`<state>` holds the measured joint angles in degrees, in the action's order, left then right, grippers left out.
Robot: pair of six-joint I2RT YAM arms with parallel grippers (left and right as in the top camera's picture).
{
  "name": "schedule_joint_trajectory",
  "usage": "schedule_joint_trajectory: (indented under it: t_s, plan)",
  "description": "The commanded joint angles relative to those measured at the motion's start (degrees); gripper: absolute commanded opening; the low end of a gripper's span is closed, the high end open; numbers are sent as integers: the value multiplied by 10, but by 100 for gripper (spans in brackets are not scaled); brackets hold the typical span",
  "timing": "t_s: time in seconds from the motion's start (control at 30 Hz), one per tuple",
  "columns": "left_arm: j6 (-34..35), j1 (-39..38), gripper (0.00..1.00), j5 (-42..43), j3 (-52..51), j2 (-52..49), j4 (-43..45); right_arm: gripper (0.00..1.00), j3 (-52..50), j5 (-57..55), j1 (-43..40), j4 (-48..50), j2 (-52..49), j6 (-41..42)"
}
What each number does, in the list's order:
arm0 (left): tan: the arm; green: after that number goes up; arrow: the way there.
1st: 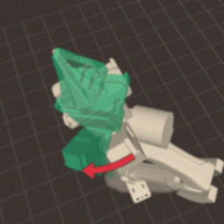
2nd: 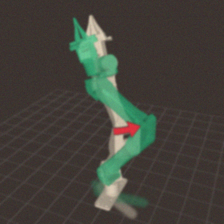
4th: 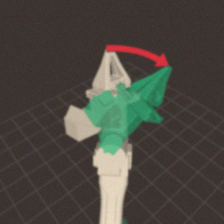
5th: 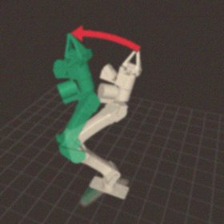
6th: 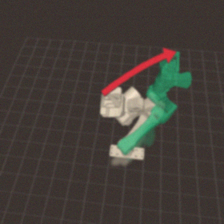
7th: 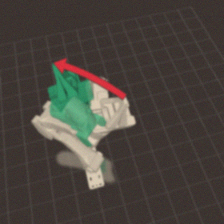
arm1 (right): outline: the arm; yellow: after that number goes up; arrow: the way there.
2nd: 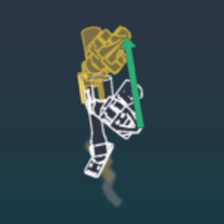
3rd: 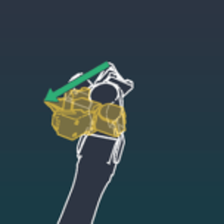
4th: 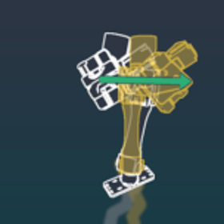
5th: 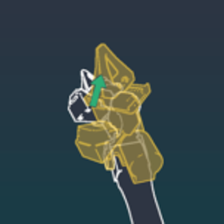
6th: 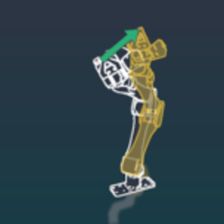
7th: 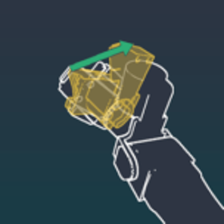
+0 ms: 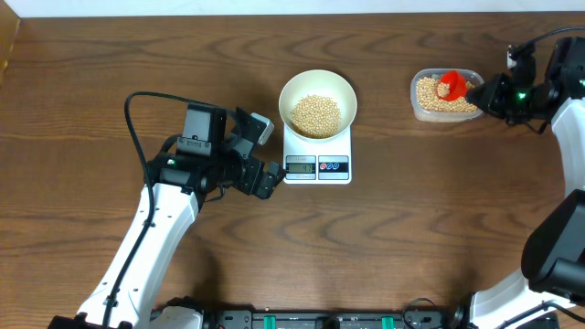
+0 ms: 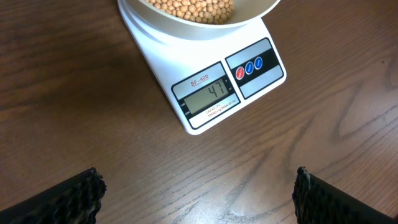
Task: Scoop item into bowl and weigh 50g on scale
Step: 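Dip the red scoop into the tub and scoop a small amount, then carry the scoop left over the white bowl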
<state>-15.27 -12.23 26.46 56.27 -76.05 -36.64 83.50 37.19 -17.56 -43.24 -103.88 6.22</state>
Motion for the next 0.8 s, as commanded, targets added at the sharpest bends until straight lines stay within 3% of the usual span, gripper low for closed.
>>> schedule_joint_trajectory:
  t_s: [0.0, 0.77]
  plan:
    - [-3, -1, 99, -1, 11, 5, 0, 1, -4, 79, -14, -3, -4, -32]
    - [-3, -1, 99, -1, 11, 5, 0, 1, -4, 241, 0, 12, -4, -66]
